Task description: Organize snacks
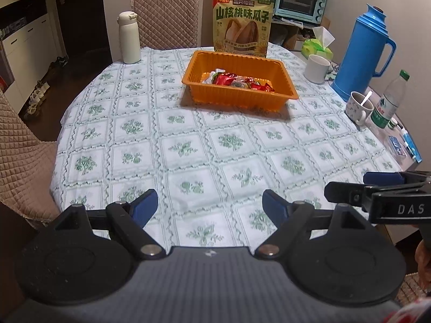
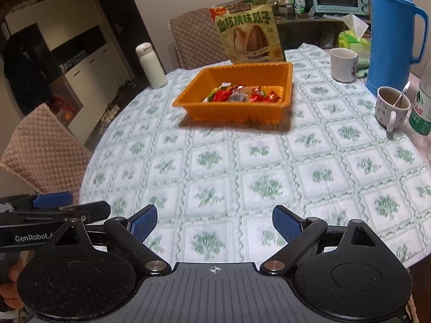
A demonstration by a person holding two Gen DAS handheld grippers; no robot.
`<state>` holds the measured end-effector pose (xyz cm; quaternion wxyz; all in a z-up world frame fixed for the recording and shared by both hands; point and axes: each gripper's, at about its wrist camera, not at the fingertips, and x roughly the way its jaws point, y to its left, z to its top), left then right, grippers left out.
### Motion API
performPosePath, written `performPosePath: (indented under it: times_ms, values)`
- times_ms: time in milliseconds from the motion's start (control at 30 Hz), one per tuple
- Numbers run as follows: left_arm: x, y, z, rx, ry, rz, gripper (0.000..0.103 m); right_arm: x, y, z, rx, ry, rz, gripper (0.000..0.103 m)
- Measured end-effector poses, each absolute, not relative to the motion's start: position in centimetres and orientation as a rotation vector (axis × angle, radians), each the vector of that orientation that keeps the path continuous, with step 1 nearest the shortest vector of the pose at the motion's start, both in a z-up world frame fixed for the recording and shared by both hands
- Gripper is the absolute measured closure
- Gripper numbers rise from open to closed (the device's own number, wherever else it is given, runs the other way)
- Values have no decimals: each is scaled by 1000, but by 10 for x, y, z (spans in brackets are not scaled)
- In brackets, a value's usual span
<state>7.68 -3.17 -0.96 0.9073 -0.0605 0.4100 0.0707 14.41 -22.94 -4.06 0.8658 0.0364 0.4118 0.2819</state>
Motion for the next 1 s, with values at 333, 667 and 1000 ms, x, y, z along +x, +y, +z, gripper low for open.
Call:
performPosePath:
  times_ms: [333,667,1000]
  values:
    - [65,-38,-13,-122,861,138,20,132,-234,-49,60,883,579,11]
    - [63,-39,-14,-124,867,128,20,128,-232,-54,43,897,579,11]
    - [63,-36,-16,-128,871,123,20,128,-230,-56,42,906,572,11]
